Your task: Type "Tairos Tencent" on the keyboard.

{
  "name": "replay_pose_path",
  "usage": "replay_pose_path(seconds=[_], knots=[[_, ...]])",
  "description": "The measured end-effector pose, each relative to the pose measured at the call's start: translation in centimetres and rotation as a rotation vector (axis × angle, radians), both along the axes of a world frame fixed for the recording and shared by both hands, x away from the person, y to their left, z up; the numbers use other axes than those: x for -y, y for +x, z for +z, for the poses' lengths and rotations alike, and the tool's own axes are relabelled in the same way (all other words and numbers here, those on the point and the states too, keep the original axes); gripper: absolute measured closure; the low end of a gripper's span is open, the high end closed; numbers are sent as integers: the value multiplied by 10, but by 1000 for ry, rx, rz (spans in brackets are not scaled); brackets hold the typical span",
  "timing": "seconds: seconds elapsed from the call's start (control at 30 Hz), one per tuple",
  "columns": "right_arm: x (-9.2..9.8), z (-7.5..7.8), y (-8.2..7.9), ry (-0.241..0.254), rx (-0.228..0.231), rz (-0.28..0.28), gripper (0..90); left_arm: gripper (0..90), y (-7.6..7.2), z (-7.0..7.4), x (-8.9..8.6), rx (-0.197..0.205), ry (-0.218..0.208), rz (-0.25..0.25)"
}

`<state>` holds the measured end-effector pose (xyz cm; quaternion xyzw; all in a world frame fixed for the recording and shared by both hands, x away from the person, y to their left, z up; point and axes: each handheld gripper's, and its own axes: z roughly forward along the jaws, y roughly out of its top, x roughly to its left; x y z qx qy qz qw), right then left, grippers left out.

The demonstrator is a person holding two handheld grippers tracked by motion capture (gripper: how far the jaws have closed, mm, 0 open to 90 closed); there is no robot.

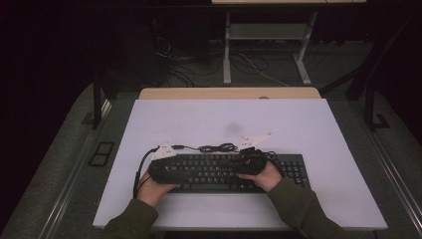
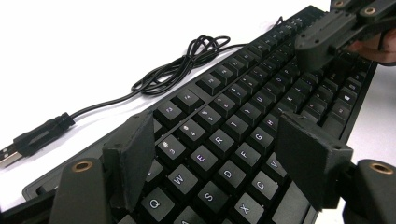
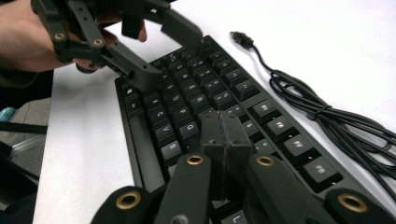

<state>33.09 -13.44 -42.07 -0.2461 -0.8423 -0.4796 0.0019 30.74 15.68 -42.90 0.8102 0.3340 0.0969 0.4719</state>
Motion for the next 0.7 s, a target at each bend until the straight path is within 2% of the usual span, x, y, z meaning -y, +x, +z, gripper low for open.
replay_pose_path(seconds=[0.33, 0.7], knots=[[-12, -9, -7, -47, -26, 33, 892, 264, 0, 0, 0, 0, 1, 0], [-23, -16, -12, -107, -24, 64, 892, 199, 1, -1, 1, -4, 0, 3]])
